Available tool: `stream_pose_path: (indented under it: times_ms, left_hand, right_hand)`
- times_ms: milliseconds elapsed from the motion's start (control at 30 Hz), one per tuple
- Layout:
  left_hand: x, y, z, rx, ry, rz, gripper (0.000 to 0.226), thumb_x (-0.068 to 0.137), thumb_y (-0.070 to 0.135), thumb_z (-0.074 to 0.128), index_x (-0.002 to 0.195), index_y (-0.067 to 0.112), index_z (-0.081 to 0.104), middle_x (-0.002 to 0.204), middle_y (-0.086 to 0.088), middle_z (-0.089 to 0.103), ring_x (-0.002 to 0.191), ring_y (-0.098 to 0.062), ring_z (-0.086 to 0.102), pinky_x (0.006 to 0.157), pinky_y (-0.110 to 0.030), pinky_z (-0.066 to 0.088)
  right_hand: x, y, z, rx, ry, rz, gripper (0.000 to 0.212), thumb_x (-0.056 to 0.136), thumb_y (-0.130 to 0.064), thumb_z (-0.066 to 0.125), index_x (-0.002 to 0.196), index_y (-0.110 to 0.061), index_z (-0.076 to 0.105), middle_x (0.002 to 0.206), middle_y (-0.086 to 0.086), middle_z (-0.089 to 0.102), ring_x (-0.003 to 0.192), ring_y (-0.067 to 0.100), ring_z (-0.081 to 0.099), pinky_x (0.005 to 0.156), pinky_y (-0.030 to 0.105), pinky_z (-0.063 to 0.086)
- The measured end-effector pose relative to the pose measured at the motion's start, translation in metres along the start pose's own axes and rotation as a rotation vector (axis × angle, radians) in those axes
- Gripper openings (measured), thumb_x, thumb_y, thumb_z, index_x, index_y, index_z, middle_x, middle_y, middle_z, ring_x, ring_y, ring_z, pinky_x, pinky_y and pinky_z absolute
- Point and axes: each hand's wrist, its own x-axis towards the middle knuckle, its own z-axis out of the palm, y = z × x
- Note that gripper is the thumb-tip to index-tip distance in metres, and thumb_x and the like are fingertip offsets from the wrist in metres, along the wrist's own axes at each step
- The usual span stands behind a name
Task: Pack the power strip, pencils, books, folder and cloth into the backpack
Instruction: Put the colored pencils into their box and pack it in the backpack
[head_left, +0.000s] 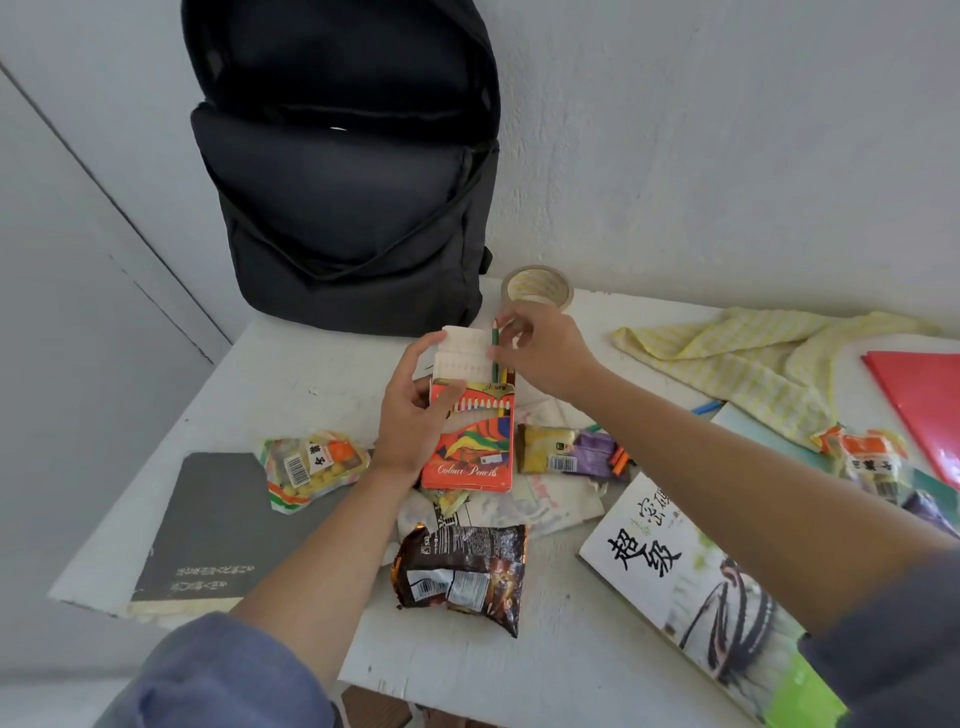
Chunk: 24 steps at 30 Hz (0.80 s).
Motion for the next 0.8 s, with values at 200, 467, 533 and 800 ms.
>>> stream_pose_path:
  times_ms: [200, 467, 533, 800]
  left_hand:
    - [0.001, -0.002, -0.001, 0.017, -0.015, 0.01, 0.047, 0.099, 0.006, 0.063, 0.138, 0.028, 0.05, 0.102, -0.013, 0.077, 0.089, -0.032, 0.076, 0.066, -0.037, 0.063]
    - [-0.003, 0.004, 0.0, 0.033, -0.032, -0.009, 0.048, 0.1, 0.008, 0.062, 0.141, 0.028, 0.048, 0.096, -0.008, 0.077, 0.086, -0.031, 0.077, 0.061, -0.029, 0.061]
    - [-0.005, 0.006, 0.001, 0.031, -0.044, -0.023, 0.046, 0.1, 0.008, 0.061, 0.138, 0.033, 0.05, 0.105, -0.009, 0.076, 0.09, -0.031, 0.076, 0.062, -0.031, 0.062]
    - [-0.005, 0.028, 0.015, 0.056, -0.119, -0.056, 0.04, 0.107, 0.016, 0.051, 0.13, 0.048, 0.049, 0.131, 0.001, 0.062, 0.111, -0.022, 0.07, 0.076, -0.031, 0.062]
  right_hand:
    - [-0.004, 0.009, 0.001, -0.077, -0.064, 0.023, 0.037, 0.076, -0.025, 0.086, 0.111, -0.024, 0.074, 0.101, -0.007, 0.061, 0.08, 0.006, 0.052, 0.06, 0.011, 0.035]
    - [-0.015, 0.013, -0.02, -0.03, -0.135, 0.037, 0.024, 0.097, -0.031, 0.063, 0.118, -0.025, 0.072, 0.103, -0.008, 0.066, 0.084, 0.011, 0.063, 0.066, 0.013, 0.042]
    - [-0.021, 0.021, -0.037, -0.134, -0.1, 0.006, 0.015, 0.095, -0.02, 0.062, 0.103, -0.023, 0.074, 0.099, -0.005, 0.068, 0.08, 0.015, 0.064, 0.069, 0.019, 0.047]
    - [-0.056, 0.068, -0.067, -0.627, -0.326, -0.015, 0.007, 0.087, -0.024, 0.071, 0.091, -0.03, 0.071, 0.097, -0.012, 0.061, 0.091, 0.013, 0.06, 0.08, 0.034, 0.054]
